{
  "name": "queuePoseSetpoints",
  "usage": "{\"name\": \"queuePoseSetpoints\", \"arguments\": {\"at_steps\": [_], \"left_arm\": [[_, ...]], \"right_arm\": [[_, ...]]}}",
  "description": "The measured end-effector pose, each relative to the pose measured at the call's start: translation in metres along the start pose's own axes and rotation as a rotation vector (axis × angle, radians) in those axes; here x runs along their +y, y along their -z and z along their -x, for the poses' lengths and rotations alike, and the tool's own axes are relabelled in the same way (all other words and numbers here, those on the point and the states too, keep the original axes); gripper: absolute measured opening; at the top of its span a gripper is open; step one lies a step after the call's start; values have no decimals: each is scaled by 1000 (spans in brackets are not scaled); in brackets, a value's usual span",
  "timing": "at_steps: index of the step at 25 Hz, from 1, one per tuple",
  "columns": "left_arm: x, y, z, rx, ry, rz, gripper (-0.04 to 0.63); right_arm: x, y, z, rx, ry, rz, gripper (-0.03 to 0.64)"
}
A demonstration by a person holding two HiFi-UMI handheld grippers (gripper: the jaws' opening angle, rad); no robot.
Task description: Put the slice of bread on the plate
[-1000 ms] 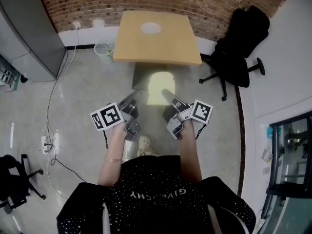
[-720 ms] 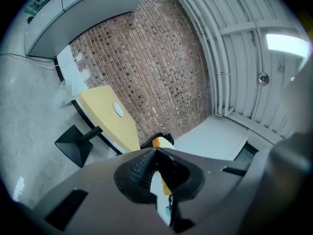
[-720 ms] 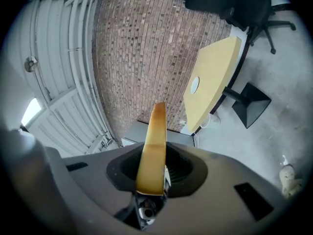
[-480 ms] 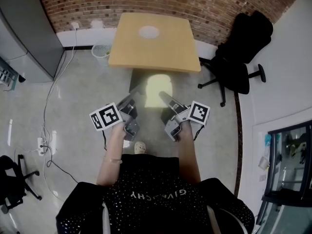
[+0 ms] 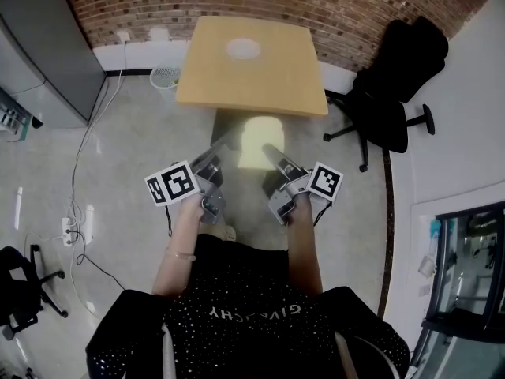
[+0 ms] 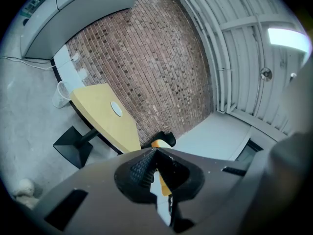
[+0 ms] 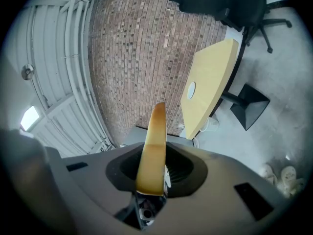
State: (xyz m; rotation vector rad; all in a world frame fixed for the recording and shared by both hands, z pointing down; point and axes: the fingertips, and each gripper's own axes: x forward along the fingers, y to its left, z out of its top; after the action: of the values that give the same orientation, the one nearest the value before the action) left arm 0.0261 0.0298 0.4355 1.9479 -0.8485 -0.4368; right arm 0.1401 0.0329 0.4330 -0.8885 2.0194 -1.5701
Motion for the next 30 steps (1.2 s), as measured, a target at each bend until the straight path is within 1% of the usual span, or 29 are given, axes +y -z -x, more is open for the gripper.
{"name": "queuePoseSetpoints", "arguments": {"at_steps": [3, 5, 7, 10, 13, 15, 17, 21, 25, 30], "left_arm": [[5, 2, -2, 9, 0, 1, 11], [8, 0, -4, 4, 4, 0, 11], [12, -5, -13, 3, 12, 0, 11], [22, -12, -33, 24, 12, 14, 11], [29, -31, -50, 21, 12, 23, 11], [30, -45, -63, 16, 16, 18, 11], [32, -57, -74, 13, 13, 10, 11], [44, -79, -96, 17, 7, 8, 11], [59, -100, -119, 22, -1, 20, 11], [71, -131, -161, 42, 3, 20, 11]], "right_arm": [[-6, -1, -2, -23, 4, -19, 95], [-6, -2, -2, -27, 6, -9, 95], [-11, -10, -9, -26, 10, -4, 95], [-23, -28, -24, -34, 31, -26, 95], [-20, -47, -44, -65, 14, -29, 95], [-15, -64, -57, -96, -15, -40, 95], [-13, -78, -69, -104, -27, -36, 95], [-17, -96, -96, -87, -2, 13, 95], [-25, -116, -121, -80, 10, -2, 95], [-30, -157, -150, -100, 25, 2, 95]]}}
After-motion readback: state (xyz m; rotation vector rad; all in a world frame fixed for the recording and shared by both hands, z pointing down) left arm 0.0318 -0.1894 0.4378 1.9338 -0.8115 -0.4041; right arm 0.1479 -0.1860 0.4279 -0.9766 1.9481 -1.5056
